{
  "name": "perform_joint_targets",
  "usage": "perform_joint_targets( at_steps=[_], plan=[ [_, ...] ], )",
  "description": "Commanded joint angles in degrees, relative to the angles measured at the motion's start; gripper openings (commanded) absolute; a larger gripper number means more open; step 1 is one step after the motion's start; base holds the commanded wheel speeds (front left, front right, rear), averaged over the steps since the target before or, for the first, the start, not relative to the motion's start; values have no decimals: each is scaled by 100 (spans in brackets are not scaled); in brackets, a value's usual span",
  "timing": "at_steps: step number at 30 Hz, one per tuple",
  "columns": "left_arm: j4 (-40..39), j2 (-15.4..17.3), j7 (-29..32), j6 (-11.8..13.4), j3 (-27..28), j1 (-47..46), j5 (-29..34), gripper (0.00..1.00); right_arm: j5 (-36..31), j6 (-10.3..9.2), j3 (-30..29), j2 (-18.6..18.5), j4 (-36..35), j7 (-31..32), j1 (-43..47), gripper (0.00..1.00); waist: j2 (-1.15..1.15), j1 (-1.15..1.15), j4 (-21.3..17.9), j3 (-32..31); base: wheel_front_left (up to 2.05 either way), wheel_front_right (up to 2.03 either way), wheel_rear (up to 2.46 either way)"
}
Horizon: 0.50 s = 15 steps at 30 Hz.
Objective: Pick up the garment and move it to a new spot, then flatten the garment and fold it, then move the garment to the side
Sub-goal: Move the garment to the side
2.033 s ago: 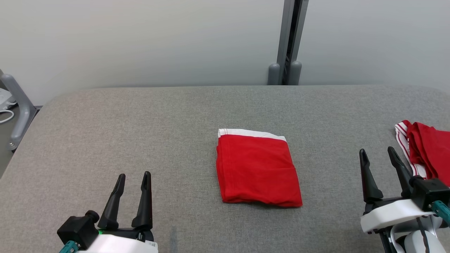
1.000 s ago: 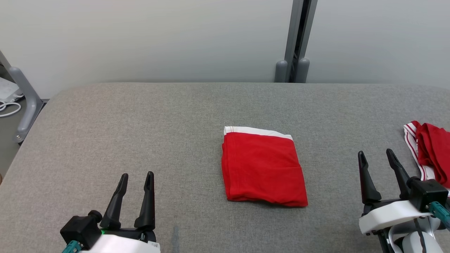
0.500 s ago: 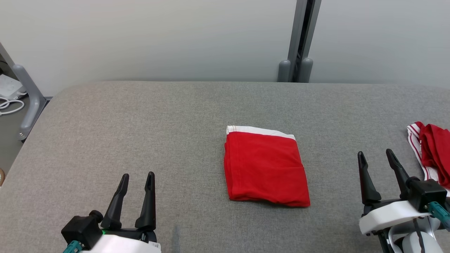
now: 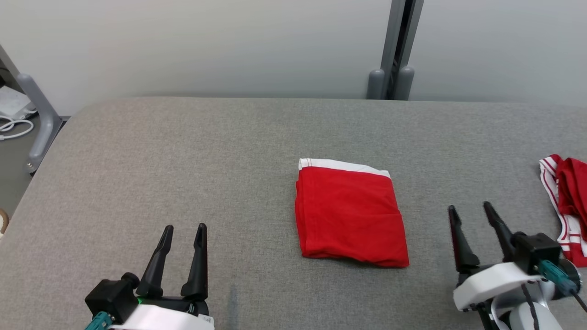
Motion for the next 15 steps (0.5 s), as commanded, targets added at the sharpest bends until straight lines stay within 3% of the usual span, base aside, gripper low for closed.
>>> perform_joint_targets(
  at_steps=[1, 7, 12, 15],
  plan=[
    [15, 25, -11, -19, -32, -110, 65, 100, 135, -3, 150, -35, 93, 90, -149, 100, 0, 0, 52, 81, 0, 0, 0],
    [41, 26, -11, -41, -193, -268, 73, 100, 770, -3, 778, -306, 564, 483, -482, 100, 0, 0, 258, 336, 0, 0, 0],
    [56, 25, -11, -40, -332, -411, 100, 100, 1772, -3, 1145, -446, 977, 859, -857, 100, 0, 0, 499, 555, 0, 0, 0],
    [99, 20, -11, 9, -421, -487, 163, 100, 2211, -3, 1504, -729, 1200, 1067, -1048, 100, 0, 0, 660, 681, 0, 0, 0]
  ],
)
